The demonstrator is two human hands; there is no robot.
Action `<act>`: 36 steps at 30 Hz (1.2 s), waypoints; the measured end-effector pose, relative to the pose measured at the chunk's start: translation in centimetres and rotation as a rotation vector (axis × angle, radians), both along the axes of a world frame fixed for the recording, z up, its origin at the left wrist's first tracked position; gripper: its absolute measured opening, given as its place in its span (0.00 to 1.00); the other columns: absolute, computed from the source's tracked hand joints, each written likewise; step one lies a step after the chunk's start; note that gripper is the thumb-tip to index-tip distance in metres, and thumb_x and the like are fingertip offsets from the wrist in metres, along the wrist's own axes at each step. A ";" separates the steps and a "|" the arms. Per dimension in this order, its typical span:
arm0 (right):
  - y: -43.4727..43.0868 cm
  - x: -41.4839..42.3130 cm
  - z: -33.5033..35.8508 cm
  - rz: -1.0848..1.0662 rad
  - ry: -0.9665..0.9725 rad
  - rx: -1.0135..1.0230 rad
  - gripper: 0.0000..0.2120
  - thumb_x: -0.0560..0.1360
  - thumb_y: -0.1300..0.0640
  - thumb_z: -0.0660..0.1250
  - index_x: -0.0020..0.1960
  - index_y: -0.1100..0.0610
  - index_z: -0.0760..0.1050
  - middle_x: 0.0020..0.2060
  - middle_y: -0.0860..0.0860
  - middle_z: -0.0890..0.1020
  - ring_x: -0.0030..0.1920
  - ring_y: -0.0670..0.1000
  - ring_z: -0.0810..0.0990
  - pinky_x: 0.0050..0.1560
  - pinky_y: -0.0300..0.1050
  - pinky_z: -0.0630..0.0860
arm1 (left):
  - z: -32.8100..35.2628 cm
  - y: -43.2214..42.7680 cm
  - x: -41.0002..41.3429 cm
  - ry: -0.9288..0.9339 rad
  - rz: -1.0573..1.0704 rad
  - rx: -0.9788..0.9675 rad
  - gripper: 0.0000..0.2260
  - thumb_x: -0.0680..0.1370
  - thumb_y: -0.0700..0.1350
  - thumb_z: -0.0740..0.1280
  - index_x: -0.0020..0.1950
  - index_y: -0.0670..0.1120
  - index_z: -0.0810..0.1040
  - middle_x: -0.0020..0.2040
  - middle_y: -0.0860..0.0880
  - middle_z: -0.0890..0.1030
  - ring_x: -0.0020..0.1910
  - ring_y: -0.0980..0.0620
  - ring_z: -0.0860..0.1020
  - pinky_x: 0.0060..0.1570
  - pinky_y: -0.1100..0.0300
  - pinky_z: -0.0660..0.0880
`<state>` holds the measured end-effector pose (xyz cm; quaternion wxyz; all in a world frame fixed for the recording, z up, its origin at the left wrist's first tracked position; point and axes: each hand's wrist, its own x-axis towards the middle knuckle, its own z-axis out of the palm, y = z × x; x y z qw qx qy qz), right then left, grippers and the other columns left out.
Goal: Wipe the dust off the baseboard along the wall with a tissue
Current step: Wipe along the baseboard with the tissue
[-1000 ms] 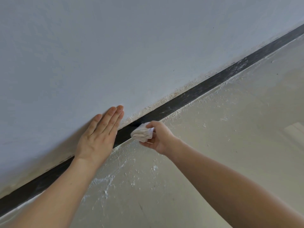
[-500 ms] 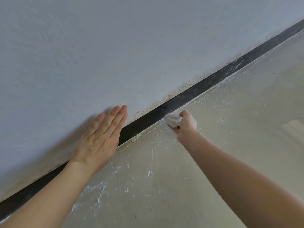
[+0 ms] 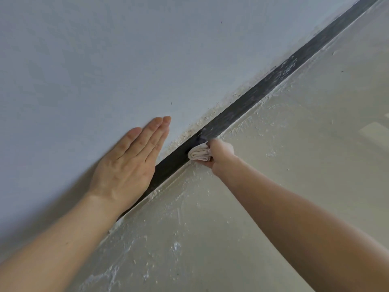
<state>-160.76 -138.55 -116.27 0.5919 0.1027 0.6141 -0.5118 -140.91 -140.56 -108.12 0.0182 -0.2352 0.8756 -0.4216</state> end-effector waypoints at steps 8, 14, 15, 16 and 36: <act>2.5 0.8 0.2 0.031 -0.221 0.076 0.11 0.75 0.62 0.63 0.57 0.65 0.73 0.53 0.64 0.81 0.49 0.61 0.83 0.42 0.53 0.83 | -0.1 0.3 -0.2 -0.037 0.049 0.001 0.28 0.78 0.46 0.53 0.77 0.40 0.52 0.78 0.45 0.49 0.76 0.49 0.47 0.73 0.55 0.39; 0.5 1.7 3.8 0.091 -0.294 0.054 0.02 0.76 0.66 0.62 0.48 0.65 0.71 0.43 0.61 0.78 0.41 0.59 0.81 0.43 0.51 0.82 | 2.4 1.0 -0.5 -0.156 0.085 0.092 0.30 0.76 0.45 0.55 0.77 0.39 0.52 0.78 0.45 0.48 0.76 0.50 0.49 0.74 0.53 0.39; 0.4 0.5 4.2 0.003 -0.297 0.074 0.02 0.76 0.67 0.62 0.45 0.66 0.71 0.42 0.62 0.78 0.43 0.60 0.81 0.47 0.52 0.82 | 3.0 1.1 -0.6 -0.184 0.094 0.104 0.30 0.76 0.45 0.55 0.76 0.38 0.53 0.78 0.44 0.48 0.76 0.49 0.49 0.74 0.53 0.39; 0.5 -0.7 4.4 -0.107 -0.290 0.082 0.01 0.75 0.68 0.63 0.46 0.67 0.71 0.43 0.64 0.78 0.44 0.62 0.81 0.49 0.54 0.81 | 3.6 1.2 -0.7 -0.215 0.094 0.114 0.29 0.76 0.44 0.55 0.76 0.38 0.54 0.78 0.43 0.48 0.76 0.48 0.49 0.74 0.52 0.37; 0.8 -6.3 8.6 0.001 0.090 0.066 0.03 0.76 0.66 0.61 0.46 0.65 0.73 0.36 0.60 0.78 0.32 0.56 0.80 0.28 0.46 0.81 | 4.6 -1.8 -5.7 -0.078 -0.153 0.224 0.25 0.77 0.37 0.40 0.74 0.35 0.52 0.76 0.41 0.55 0.76 0.47 0.52 0.73 0.52 0.40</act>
